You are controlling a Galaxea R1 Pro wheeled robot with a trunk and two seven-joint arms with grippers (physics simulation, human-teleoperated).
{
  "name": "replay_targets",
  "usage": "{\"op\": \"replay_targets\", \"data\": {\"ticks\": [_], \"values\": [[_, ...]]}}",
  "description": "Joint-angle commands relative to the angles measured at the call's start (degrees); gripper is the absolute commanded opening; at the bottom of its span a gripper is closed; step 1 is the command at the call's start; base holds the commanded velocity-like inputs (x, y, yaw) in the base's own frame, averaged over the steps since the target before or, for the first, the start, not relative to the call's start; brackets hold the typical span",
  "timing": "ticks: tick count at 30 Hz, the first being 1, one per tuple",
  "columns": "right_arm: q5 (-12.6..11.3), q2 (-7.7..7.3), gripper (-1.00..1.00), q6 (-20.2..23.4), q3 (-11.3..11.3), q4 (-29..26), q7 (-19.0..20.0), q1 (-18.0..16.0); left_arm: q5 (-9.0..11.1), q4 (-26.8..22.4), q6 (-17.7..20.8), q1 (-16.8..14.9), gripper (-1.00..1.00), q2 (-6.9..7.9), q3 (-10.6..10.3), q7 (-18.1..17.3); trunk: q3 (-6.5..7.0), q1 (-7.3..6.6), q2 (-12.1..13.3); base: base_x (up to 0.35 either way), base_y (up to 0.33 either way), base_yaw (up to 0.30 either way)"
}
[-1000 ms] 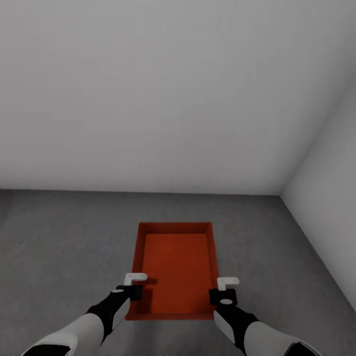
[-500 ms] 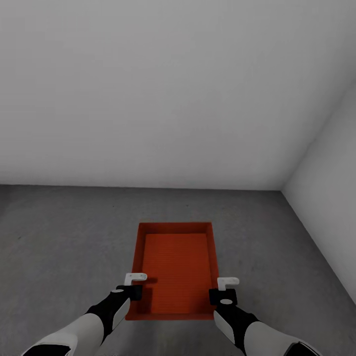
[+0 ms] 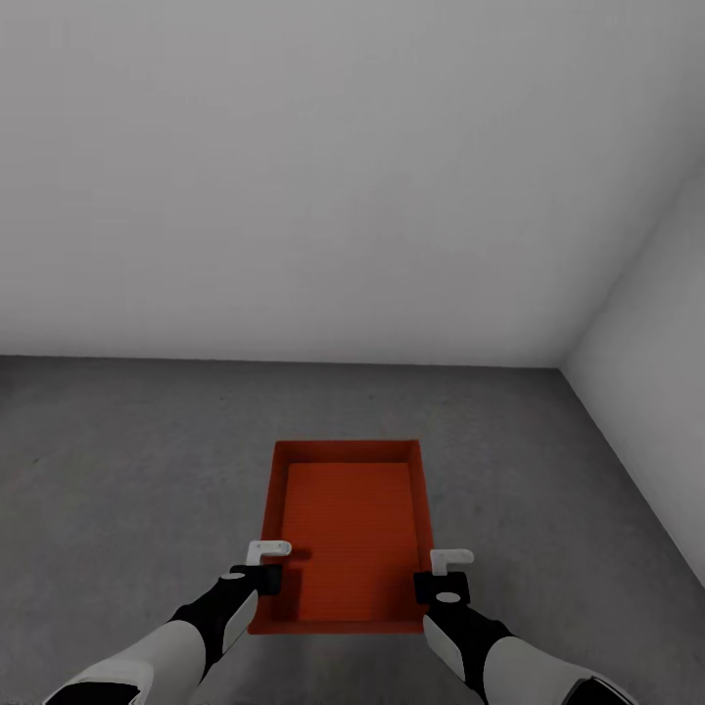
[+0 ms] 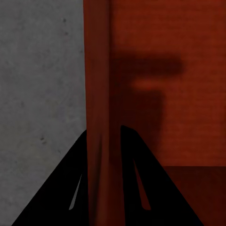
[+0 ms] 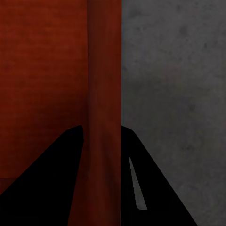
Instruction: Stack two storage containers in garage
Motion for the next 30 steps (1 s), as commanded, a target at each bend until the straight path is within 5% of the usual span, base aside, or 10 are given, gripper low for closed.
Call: {"op": "replay_targets", "data": {"ticks": [1, 5, 30], "values": [[0.9, -0.04, -1.00, -0.4, -1.4, -0.1, -1.3, 0.0, -0.4, 0.0, 0.4, 0.0, -1.00, 0.84, 1.8, 3.8, -0.31, 0.22, -0.4, 0.000, 0.000, 0.000], [0.9, -0.04, -1.00, -0.4, -1.4, -0.1, -1.3, 0.0, -0.4, 0.0, 0.4, 0.0, -1.00, 0.84, 1.7, 3.8, -1.40, 1.10, -2.0, 0.000, 0.000, 0.000], [0.9, -0.04, -1.00, -0.4, -1.4, -0.1, -1.3, 0.0, -0.4, 0.0, 0.4, 0.0, -1.00, 0.84, 1.8, 3.8, -3.71, 1.10, -2.0, 0.000, 0.000, 0.000]]}}
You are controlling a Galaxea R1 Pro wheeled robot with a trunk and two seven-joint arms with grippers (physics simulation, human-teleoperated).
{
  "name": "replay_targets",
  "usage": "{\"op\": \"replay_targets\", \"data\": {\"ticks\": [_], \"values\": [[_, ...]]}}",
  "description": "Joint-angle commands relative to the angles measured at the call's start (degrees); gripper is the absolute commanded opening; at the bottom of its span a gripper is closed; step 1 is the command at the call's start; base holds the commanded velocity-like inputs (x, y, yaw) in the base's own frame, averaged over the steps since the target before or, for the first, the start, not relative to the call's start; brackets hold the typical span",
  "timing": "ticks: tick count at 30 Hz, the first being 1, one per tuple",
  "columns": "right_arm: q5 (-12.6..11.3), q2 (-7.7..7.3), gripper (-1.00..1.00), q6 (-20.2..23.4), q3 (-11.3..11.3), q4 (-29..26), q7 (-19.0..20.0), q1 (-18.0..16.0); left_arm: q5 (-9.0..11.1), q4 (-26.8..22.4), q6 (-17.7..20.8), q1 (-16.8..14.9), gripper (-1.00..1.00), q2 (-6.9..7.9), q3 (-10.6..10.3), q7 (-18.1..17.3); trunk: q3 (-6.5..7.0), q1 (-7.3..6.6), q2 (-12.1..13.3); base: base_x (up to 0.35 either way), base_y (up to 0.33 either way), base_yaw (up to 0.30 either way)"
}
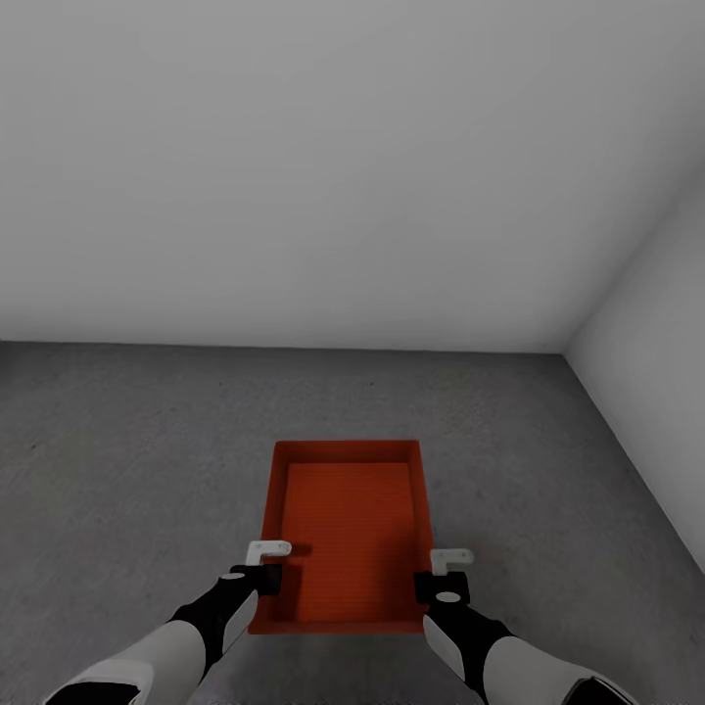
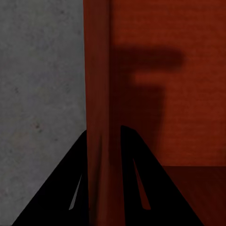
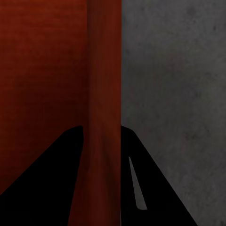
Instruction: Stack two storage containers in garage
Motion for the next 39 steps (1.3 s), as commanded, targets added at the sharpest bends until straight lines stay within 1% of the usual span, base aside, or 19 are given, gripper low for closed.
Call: {"op": "replay_targets", "data": {"ticks": [1, 27, 39], "values": [[0.6, -0.04, -1.00, -0.5, -1.2, -0.1, -1.3, -0.1, -0.4, -0.1, 0.4, 0.0, -1.00, 0.83, 1.8, 3.8, -0.13, -0.01, 0.0, 0.000, 0.000, 0.000], [0.6, -0.04, -1.00, -0.5, -1.2, -0.1, -1.3, -0.1, -0.4, -0.1, 0.4, 0.0, -1.00, 0.83, 1.8, 3.8, -2.46, -0.01, 0.0, 0.000, 0.000, 0.000], [0.6, -0.04, -1.00, -0.5, -1.2, -0.1, -1.2, 0.0, -0.4, -0.1, 0.5, 0.0, -1.00, 0.83, 1.7, 3.8, -4.70, 2.63, -4.8, 0.000, 0.000, 0.000]]}}
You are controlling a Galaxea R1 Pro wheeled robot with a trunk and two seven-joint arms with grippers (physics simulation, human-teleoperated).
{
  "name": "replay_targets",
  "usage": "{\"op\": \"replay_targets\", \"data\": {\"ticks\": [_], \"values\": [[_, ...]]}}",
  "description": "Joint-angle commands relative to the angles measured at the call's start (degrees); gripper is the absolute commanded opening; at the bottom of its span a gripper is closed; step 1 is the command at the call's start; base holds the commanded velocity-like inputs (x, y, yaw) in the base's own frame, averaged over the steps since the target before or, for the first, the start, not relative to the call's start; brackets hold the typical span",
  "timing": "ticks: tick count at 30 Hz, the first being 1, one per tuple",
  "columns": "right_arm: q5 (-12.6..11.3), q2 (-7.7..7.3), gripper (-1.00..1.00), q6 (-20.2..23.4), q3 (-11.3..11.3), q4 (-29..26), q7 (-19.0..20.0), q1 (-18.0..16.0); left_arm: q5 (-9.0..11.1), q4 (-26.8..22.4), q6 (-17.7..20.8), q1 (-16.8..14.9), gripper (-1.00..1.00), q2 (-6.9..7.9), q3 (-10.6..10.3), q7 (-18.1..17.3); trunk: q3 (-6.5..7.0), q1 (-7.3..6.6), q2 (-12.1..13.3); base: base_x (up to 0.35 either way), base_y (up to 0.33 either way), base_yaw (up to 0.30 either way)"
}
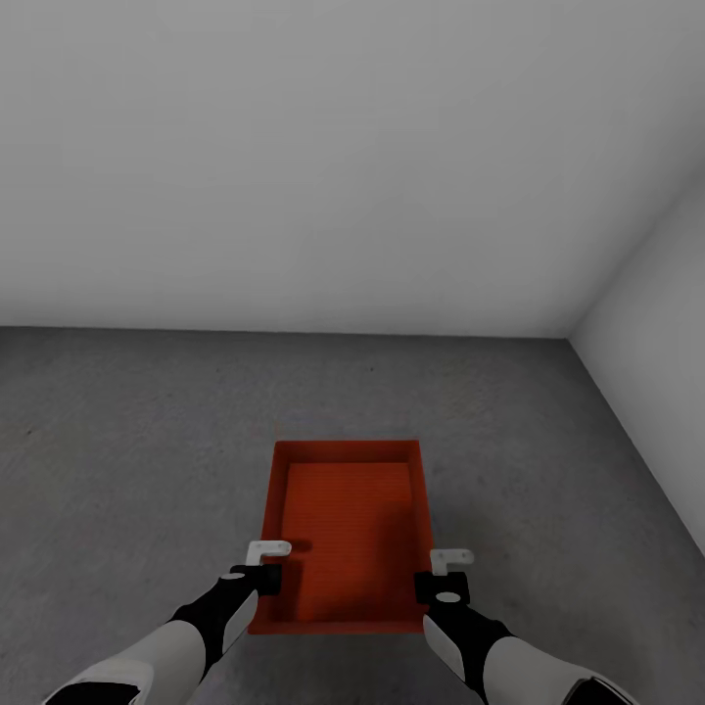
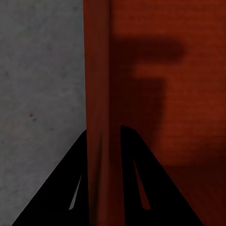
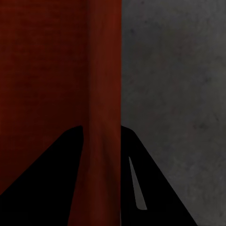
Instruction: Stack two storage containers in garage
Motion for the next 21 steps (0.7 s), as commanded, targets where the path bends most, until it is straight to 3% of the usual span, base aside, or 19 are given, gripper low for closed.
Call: {"op": "replay_targets", "data": {"ticks": [1, 9, 21], "values": [[0.7, -0.04, -1.00, -0.5, -1.2, -0.1, -1.2, 0.0, -0.4, 0.0, 0.4, 0.0, -1.00, 0.83, 1.7, 3.8, -0.21, 0.22, -0.4, 0.000, 0.000, 0.000], [0.7, -0.04, -1.00, -0.4, -1.2, -0.1, -1.2, -0.1, -0.4, 0.0, 0.4, 0.0, -1.00, 0.83, 1.8, 3.8, -1.65, 1.98, -3.6, 0.000, 0.000, 0.000], [0.7, -0.04, -1.00, -0.4, -1.2, -0.1, -1.2, -0.1, -0.4, -0.1, 0.4, 0.0, -1.00, 0.83, 1.8, 3.8, -1.65, 1.98, -3.6, 0.000, 0.000, 0.000]]}}
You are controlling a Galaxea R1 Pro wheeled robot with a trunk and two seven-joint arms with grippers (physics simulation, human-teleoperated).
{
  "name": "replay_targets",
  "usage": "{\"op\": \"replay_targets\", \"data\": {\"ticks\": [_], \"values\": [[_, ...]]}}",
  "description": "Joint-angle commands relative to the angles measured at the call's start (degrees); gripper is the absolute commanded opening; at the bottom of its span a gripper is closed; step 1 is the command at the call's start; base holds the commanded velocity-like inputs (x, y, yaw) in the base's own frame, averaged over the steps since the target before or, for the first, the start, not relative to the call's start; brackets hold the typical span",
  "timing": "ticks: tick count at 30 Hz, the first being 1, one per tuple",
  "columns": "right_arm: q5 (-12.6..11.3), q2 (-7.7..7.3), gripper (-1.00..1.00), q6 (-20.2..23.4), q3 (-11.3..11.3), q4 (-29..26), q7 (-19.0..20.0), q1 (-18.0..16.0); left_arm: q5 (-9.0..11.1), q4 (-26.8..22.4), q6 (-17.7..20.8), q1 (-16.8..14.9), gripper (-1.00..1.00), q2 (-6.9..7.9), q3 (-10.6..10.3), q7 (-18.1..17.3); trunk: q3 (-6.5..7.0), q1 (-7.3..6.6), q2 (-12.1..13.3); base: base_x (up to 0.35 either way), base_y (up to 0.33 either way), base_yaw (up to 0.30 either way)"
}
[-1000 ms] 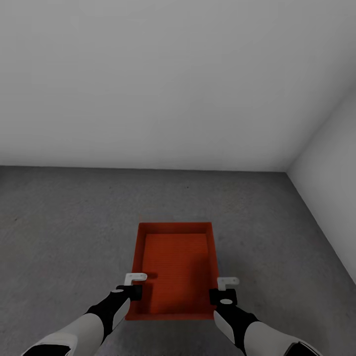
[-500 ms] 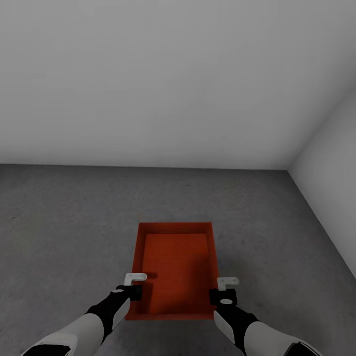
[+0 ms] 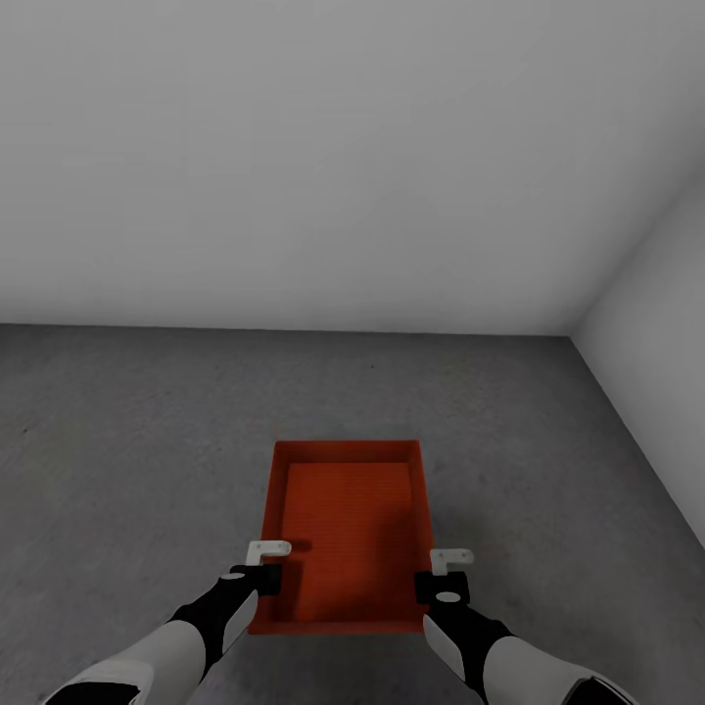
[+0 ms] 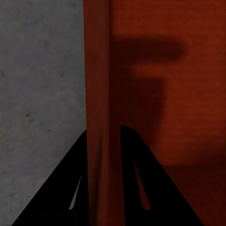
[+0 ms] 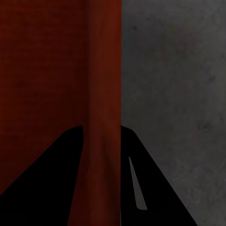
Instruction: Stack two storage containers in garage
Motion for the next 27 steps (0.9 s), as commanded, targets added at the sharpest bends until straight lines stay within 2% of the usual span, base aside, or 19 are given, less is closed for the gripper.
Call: {"op": "replay_targets", "data": {"ticks": [1, 24, 27], "values": [[0.5, -0.05, -1.00, -0.4, -1.0, 0.0, -1.2, 0.0, -0.4, -0.1, 0.4, 0.0, -1.00, 0.83, 1.8, 3.8, -0.04, -0.01, 0.0, 0.000, 0.000, 0.000], [0.5, -0.05, -1.00, -0.4, -1.0, 0.0, -1.3, -0.1, -0.4, 0.0, 0.4, 0.0, -1.00, 0.83, 1.8, 3.8, -1.93, -0.01, 0.0, 0.000, 0.000, 0.000], [0.5, -0.05, -1.00, -0.4, -1.0, 0.0, -1.3, -0.1, -0.4, 0.0, 0.4, 0.0, -1.00, 0.83, 1.8, 3.8, -2.66, 0.65, -1.2, 0.000, 0.000, 0.000]]}}
